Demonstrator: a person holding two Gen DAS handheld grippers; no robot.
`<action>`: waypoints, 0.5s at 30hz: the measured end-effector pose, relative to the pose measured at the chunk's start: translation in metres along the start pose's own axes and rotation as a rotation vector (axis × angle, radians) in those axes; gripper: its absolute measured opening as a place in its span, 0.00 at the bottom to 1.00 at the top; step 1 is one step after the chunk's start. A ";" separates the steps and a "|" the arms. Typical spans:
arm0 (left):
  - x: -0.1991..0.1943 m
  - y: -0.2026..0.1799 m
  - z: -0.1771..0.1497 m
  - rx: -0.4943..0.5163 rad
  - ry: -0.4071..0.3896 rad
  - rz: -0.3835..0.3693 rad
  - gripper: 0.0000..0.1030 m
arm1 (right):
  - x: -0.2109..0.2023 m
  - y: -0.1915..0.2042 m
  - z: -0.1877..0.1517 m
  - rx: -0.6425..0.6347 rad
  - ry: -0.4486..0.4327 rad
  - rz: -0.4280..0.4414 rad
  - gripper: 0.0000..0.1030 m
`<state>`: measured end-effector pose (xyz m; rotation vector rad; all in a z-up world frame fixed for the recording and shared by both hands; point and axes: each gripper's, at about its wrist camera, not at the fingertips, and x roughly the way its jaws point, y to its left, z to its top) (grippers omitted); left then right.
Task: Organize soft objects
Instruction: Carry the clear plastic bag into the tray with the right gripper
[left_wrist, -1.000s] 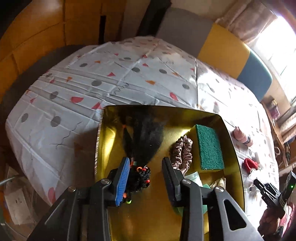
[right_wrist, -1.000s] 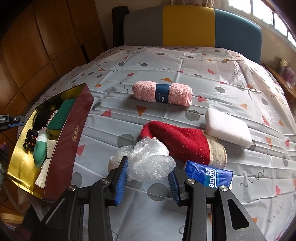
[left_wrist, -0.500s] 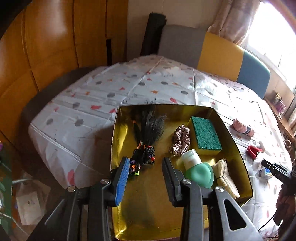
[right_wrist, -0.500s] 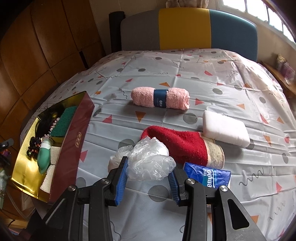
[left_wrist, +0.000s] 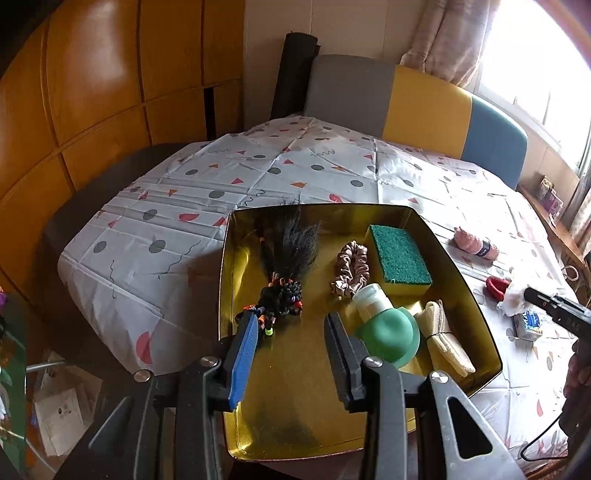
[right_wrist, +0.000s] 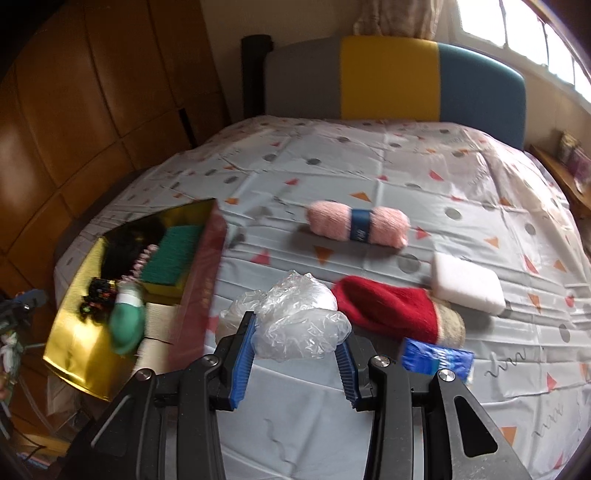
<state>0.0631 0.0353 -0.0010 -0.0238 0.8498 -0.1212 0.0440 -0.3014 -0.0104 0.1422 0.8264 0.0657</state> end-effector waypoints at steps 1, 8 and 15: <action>0.000 0.000 -0.001 -0.001 0.001 0.000 0.36 | -0.002 0.005 0.002 -0.002 -0.006 0.012 0.40; 0.004 0.006 -0.005 -0.021 0.015 -0.009 0.36 | -0.007 0.060 0.014 -0.053 -0.022 0.142 0.40; -0.001 0.044 -0.002 -0.129 -0.001 0.025 0.36 | 0.007 0.145 0.019 -0.183 0.026 0.294 0.40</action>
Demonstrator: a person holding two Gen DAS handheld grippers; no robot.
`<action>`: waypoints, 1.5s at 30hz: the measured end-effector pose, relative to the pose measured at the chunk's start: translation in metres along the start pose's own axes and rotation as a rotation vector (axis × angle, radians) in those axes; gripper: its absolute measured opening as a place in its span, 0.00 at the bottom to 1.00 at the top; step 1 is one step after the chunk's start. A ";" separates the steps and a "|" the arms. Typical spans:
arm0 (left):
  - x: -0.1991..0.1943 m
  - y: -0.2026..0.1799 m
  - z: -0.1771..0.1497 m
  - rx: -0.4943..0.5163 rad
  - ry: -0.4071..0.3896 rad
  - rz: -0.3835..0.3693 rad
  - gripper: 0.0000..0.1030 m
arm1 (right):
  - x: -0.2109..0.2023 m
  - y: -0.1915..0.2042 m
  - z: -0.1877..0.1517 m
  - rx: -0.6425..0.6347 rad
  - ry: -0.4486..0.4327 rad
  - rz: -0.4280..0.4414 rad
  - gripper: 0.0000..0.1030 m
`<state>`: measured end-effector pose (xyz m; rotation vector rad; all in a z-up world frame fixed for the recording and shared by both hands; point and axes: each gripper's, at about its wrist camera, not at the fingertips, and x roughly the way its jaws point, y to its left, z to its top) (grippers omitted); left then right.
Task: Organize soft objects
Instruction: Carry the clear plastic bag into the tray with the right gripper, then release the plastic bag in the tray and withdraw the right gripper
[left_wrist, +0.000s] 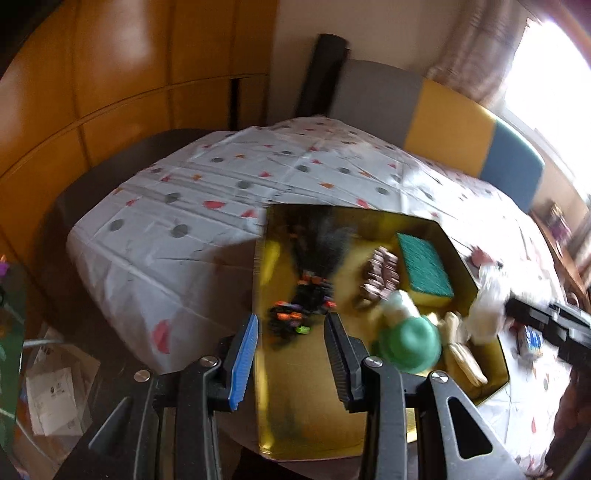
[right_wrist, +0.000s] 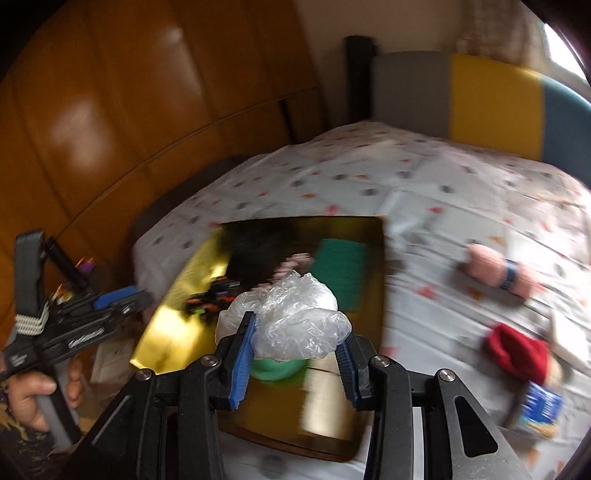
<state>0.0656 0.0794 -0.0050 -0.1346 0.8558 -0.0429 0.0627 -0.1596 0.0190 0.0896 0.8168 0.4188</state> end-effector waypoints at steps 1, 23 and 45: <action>-0.001 0.007 0.001 -0.013 -0.006 0.011 0.36 | 0.006 0.009 0.002 -0.014 0.009 0.015 0.40; -0.004 0.038 -0.003 -0.046 -0.023 0.080 0.36 | 0.120 0.068 0.003 -0.073 0.220 0.006 0.75; -0.011 0.007 -0.003 0.045 -0.030 0.069 0.36 | 0.057 0.042 0.004 0.018 0.061 -0.038 0.81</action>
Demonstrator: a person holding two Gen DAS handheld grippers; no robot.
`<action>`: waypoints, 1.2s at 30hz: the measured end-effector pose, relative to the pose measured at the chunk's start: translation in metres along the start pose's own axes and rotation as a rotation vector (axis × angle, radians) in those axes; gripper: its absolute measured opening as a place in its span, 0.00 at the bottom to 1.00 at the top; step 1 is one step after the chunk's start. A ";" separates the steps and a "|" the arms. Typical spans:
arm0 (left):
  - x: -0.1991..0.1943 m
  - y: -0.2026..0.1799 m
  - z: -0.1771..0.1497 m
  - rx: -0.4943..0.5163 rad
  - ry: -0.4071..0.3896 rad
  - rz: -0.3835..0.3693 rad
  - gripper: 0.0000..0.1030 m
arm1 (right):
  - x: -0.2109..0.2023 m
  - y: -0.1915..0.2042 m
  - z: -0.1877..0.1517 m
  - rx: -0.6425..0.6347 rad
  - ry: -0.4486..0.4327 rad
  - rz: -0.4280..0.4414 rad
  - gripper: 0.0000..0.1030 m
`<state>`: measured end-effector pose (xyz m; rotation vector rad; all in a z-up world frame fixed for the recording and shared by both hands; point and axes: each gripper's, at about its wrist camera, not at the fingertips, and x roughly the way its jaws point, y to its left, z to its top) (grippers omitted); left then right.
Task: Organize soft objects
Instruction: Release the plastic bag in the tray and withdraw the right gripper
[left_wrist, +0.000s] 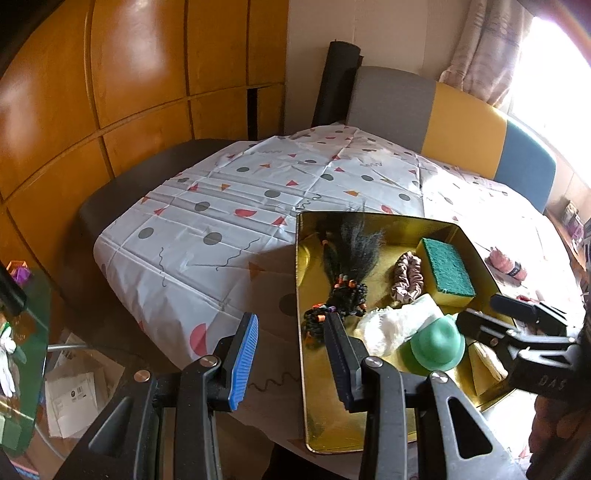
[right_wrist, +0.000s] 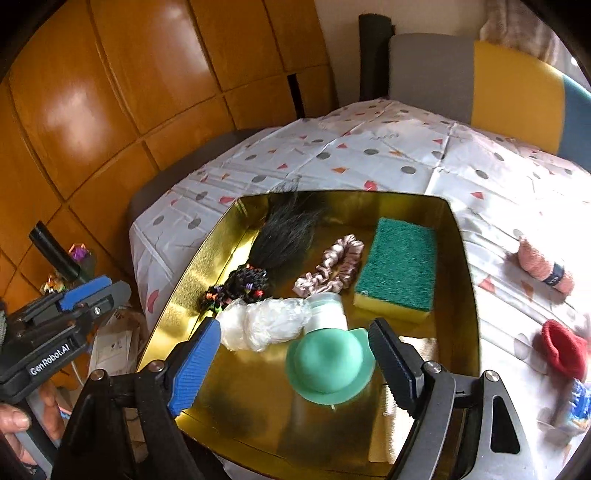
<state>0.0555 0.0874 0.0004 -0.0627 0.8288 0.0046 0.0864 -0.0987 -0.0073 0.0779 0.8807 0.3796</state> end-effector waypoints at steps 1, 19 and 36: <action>-0.001 -0.002 0.000 0.004 0.000 -0.001 0.36 | -0.003 -0.003 0.000 0.006 -0.008 -0.002 0.81; -0.003 -0.045 0.000 0.117 0.003 -0.028 0.36 | -0.068 -0.086 -0.007 0.106 -0.110 -0.140 0.83; -0.002 -0.113 0.007 0.281 0.000 -0.083 0.36 | -0.139 -0.243 -0.060 0.342 -0.167 -0.417 0.84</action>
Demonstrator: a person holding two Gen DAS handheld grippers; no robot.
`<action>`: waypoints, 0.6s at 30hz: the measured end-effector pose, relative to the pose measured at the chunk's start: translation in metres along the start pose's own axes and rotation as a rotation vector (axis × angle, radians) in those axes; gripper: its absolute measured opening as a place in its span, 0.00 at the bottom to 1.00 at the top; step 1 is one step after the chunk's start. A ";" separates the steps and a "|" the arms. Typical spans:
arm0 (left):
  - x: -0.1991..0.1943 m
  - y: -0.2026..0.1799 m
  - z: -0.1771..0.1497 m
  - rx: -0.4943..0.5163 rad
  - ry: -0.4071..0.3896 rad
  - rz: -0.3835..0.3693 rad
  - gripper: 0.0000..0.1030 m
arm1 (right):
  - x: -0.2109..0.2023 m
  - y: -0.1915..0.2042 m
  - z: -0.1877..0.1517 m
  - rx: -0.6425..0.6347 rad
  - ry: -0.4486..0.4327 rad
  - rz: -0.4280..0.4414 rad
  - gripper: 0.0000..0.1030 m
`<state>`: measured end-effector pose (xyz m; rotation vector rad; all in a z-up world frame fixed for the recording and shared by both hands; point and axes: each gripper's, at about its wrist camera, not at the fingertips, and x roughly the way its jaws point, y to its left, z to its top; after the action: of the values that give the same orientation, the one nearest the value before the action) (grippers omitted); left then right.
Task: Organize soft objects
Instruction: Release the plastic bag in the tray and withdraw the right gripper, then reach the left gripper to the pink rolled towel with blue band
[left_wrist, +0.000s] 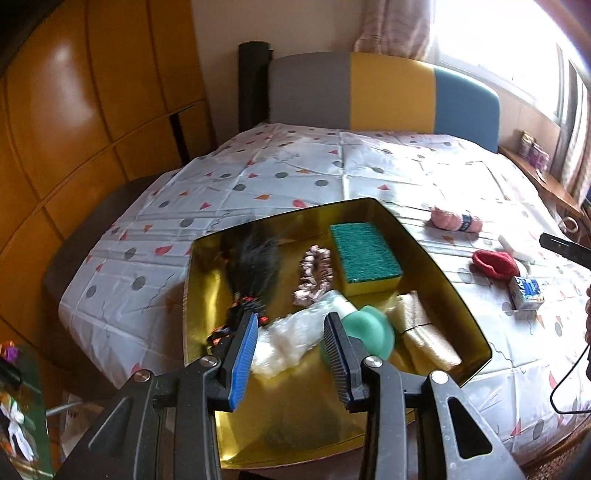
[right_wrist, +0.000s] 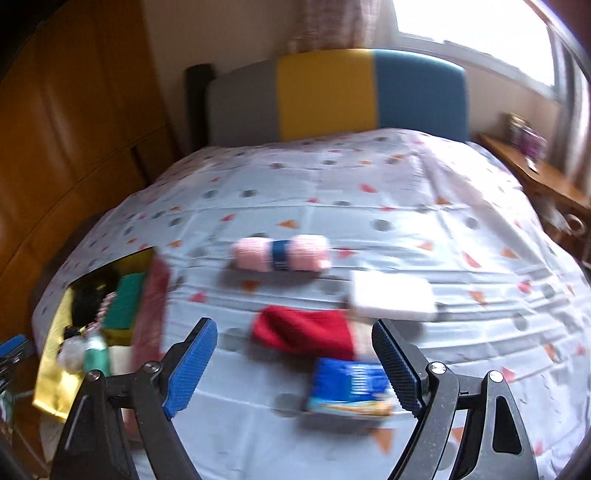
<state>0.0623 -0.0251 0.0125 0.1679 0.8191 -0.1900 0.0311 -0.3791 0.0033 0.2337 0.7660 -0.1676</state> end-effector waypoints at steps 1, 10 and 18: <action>0.001 -0.004 0.002 0.009 0.001 -0.002 0.36 | 0.002 -0.009 -0.001 0.018 -0.001 -0.013 0.84; 0.013 -0.051 0.022 0.105 0.005 -0.032 0.36 | 0.007 -0.070 -0.008 0.222 -0.009 -0.032 0.84; 0.024 -0.089 0.037 0.181 0.008 -0.067 0.36 | 0.002 -0.075 -0.008 0.259 -0.017 -0.033 0.87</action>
<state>0.0838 -0.1225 0.0130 0.3121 0.8161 -0.3274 0.0099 -0.4493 -0.0148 0.4651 0.7313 -0.2998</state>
